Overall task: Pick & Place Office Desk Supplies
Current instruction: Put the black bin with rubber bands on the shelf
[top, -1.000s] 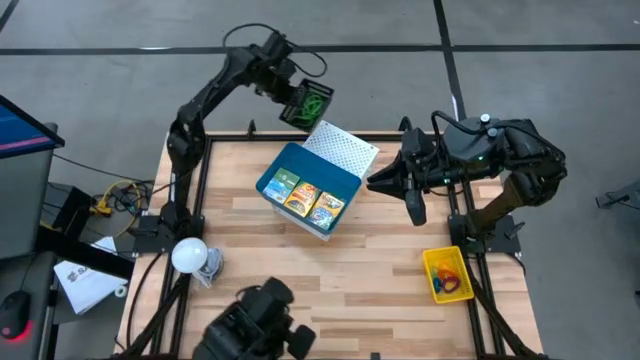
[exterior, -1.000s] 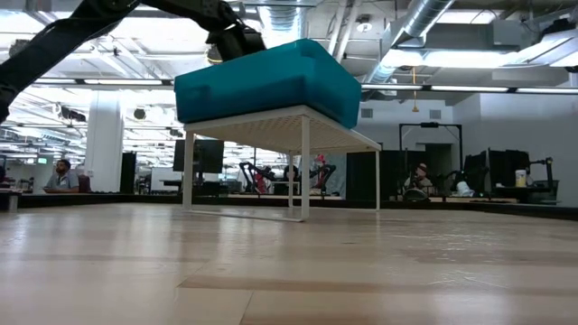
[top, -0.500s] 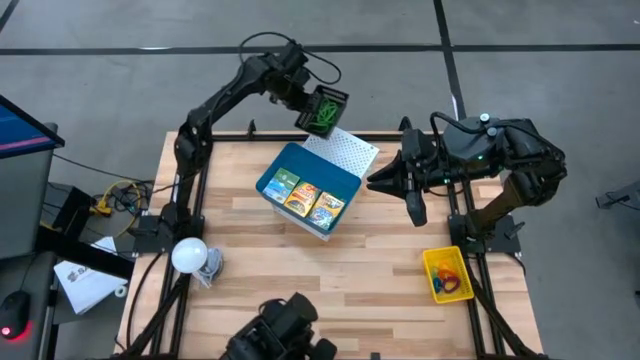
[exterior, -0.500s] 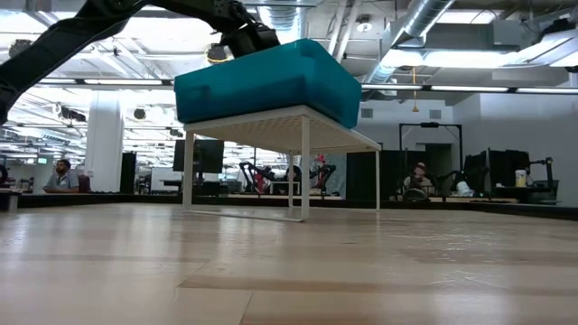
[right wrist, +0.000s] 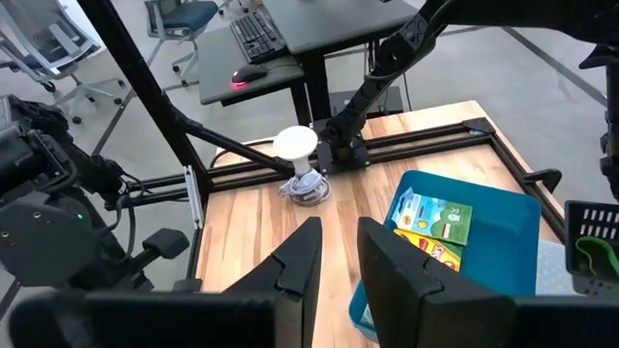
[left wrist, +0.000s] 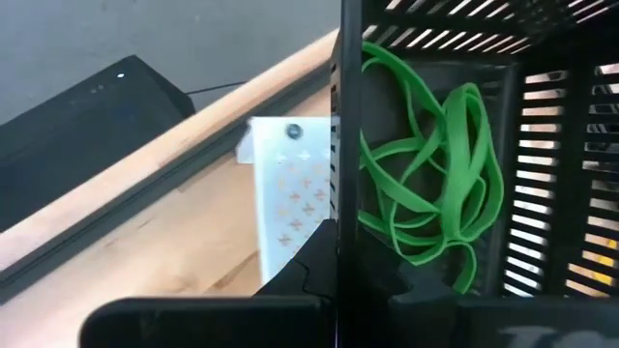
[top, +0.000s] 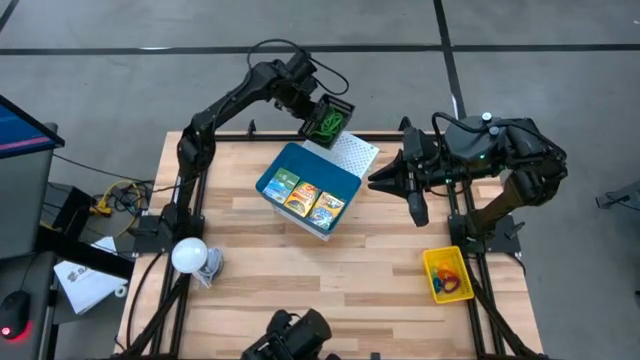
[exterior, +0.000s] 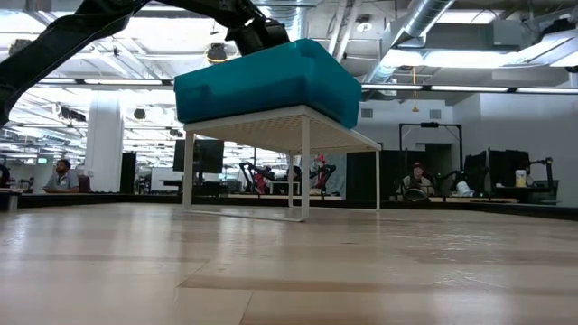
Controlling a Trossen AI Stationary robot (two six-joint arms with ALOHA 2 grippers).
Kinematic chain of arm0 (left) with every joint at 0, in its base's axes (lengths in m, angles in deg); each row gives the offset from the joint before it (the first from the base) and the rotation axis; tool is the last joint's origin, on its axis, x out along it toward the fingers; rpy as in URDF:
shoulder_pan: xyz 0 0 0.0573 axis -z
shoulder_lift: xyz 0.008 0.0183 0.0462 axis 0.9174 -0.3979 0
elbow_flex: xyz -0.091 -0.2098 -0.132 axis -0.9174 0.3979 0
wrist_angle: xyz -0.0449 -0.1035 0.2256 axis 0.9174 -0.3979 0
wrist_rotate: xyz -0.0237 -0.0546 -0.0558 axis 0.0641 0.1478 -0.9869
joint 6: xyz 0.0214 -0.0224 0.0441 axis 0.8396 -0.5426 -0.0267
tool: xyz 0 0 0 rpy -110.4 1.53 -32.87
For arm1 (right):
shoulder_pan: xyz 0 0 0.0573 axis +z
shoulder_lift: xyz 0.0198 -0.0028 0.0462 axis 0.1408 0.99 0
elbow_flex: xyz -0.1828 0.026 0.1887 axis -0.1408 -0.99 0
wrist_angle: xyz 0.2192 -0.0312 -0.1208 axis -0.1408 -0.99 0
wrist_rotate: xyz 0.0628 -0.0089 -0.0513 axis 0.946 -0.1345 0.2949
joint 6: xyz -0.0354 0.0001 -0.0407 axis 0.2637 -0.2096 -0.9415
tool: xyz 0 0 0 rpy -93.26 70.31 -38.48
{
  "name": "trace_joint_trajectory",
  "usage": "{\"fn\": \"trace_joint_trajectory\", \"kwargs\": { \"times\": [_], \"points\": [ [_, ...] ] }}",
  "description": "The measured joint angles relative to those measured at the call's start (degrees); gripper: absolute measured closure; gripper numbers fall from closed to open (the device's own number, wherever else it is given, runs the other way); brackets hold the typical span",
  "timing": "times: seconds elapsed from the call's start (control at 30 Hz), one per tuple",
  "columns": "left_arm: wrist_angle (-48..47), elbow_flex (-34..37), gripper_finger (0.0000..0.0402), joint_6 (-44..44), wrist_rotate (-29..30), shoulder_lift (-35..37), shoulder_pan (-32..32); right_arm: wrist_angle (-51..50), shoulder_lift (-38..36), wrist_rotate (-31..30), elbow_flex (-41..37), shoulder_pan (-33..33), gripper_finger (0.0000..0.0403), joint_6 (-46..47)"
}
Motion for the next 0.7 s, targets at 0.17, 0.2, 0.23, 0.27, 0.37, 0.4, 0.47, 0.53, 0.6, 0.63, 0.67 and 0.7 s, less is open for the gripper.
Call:
{"fn": "trace_joint_trajectory", "kwargs": {
  "times": [0.17,0.2,0.23,0.27,0.37,0.4,0.47,0.53,0.6,0.63,0.67,0.7],
  "points": [
    [-0.5,0.0,0.0401,0.1,0.1,-1.3,0.8,0.5,0.0,0.0,0.0,0.0,0.0334,-0.3],
    [-0.4,0.0,0.0401,0.1,0.3,-1.6,0.8,0.5,0.0,0.0,0.0,0.0,0.0334,-0.4],
    [-0.5,0.0,0.0401,0.1,0.5,-1.7,0.8,0.5,0.0,0.0,0.0,0.0,0.0334,-0.4],
    [-0.5,0.0,0.0401,0.1,0.6,-1.7,0.8,0.5,0.0,0.0,0.0,0.0,0.0334,-0.4],
    [0.3,-0.1,0.0401,0.0,1.1,-1.9,0.7,0.5,0.0,0.0,0.0,0.0,0.0334,-0.4],
    [-0.6,-0.1,0.0401,0.1,1.1,-2.1,0.4,0.5,0.0,0.0,0.0,0.0,0.0334,-0.4],
    [-1.4,0.0,0.0401,0.4,1.1,-2.9,0.4,0.5,0.0,0.0,0.0,0.0,0.0334,-0.4],
    [-2.1,0.0,0.0401,1.0,1.1,-3.5,0.3,0.5,0.0,0.0,0.0,0.0,0.0334,-0.4],
    [-1.9,0.0,0.0401,1.2,1.1,-3.9,0.3,0.6,0.0,0.0,0.0,0.0,0.0334,-0.4],
    [-1.6,0.0,0.0401,1.2,0.9,-4.0,0.3,0.6,0.0,0.0,0.0,0.0,0.0334,-0.4],
    [-1.8,0.0,0.0401,1.2,0.5,-4.1,0.3,0.6,0.0,0.0,0.0,0.0,0.0334,-0.4],
    [-2.2,0.0,0.0401,1.4,0.3,-4.3,0.3,0.6,0.0,0.0,0.0,0.0,0.0334,-0.3]
  ]
}}
